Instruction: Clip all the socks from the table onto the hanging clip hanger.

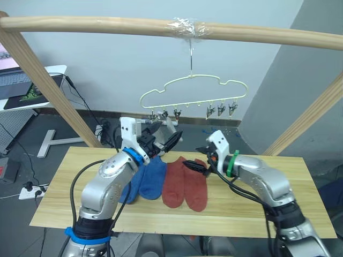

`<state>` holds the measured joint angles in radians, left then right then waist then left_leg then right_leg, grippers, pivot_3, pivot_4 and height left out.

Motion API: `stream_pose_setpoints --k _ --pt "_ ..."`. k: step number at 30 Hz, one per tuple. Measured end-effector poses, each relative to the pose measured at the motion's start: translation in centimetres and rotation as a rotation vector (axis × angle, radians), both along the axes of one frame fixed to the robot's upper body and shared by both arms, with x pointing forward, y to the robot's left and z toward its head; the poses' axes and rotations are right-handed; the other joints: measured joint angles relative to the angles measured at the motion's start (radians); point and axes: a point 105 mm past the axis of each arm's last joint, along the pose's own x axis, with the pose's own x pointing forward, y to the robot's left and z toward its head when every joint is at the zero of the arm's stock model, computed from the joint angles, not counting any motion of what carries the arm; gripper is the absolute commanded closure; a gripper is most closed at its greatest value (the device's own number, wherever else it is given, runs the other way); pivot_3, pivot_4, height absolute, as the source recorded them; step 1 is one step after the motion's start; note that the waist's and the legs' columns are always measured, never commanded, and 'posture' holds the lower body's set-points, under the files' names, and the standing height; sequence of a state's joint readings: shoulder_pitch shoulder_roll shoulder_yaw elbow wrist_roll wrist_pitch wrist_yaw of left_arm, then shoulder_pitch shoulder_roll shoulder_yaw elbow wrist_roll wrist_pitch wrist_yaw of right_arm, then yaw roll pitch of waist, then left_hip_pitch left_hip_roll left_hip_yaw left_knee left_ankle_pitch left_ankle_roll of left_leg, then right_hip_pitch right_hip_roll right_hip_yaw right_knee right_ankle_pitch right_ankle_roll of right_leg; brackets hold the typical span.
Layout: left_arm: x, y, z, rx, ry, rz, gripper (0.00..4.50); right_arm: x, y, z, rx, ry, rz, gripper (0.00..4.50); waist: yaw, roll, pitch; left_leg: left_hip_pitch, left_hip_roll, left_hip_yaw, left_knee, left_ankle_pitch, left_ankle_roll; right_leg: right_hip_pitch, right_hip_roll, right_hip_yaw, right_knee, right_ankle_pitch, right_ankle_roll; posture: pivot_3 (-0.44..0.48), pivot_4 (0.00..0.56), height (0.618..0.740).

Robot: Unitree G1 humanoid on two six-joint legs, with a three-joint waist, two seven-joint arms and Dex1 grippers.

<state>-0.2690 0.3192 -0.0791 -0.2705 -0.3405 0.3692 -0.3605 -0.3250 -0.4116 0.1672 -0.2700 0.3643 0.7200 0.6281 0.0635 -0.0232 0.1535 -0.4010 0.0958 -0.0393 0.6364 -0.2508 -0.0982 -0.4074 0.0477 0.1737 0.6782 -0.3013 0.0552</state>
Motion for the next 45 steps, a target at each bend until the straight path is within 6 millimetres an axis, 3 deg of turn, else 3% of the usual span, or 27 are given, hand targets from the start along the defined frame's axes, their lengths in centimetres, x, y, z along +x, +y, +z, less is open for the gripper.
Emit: stream_pose_setpoints --k 5,10,15,21,31,45 --pt "0.9 -1.3 -0.9 0.026 -0.05 0.026 1.83 -1.2 -0.9 3.9 0.016 -0.169 0.029 0.0 -0.007 0.0 0.0 0.0 0.0 0.0 0.0 0.0 0.0 0.0 0.0 0.0 0.001 0.0 0.0 0.128 0.115 0.74" --pt "0.8 -3.4 -0.4 0.005 -0.093 -0.003 1.83 -2.8 -0.6 6.4 0.069 -0.212 0.071 0.0 -0.013 0.0 0.0 0.0 0.0 0.0 0.001 0.0 0.0 0.0 0.0 0.001 0.001 0.0 0.0 0.114 0.11 0.74" --pt "0.9 -3.4 -0.3 0.002 -0.107 0.029 1.83 -3.0 0.1 8.0 0.116 -0.233 0.079 0.0 -0.016 0.0 0.0 0.001 0.0 0.0 0.003 0.0 0.0 0.001 0.0 0.001 0.003 0.0 0.0 0.104 0.107 0.74" --pt "1.6 -2.2 -0.8 0.007 -0.099 0.093 1.83 -3.3 0.5 8.6 0.134 -0.233 0.098 0.0 -0.018 0.0 -0.001 0.0 0.0 0.0 0.006 0.0 0.0 0.002 0.0 0.001 0.003 0.0 0.001 0.094 0.102 0.74" --pt "2.3 -2.5 -1.8 -0.013 -0.053 0.102 1.83 -3.0 0.6 10.4 0.13 -0.301 0.103 0.0 -0.023 0.0 -0.001 0.0 0.0 0.0 0.007 0.0 0.0 0.002 0.0 0.001 0.003 0.001 0.001 0.088 0.11 0.74" --pt "3.5 -3.2 -0.5 -0.015 -0.12 0.153 1.83 -2.5 0.0 10.5 0.125 -0.304 0.061 0.0 -0.034 0.0 -0.001 0.0 0.0 0.0 0.007 0.0 0.0 0.002 0.0 0.001 0.003 0.001 0.001 0.067 0.12 0.74"
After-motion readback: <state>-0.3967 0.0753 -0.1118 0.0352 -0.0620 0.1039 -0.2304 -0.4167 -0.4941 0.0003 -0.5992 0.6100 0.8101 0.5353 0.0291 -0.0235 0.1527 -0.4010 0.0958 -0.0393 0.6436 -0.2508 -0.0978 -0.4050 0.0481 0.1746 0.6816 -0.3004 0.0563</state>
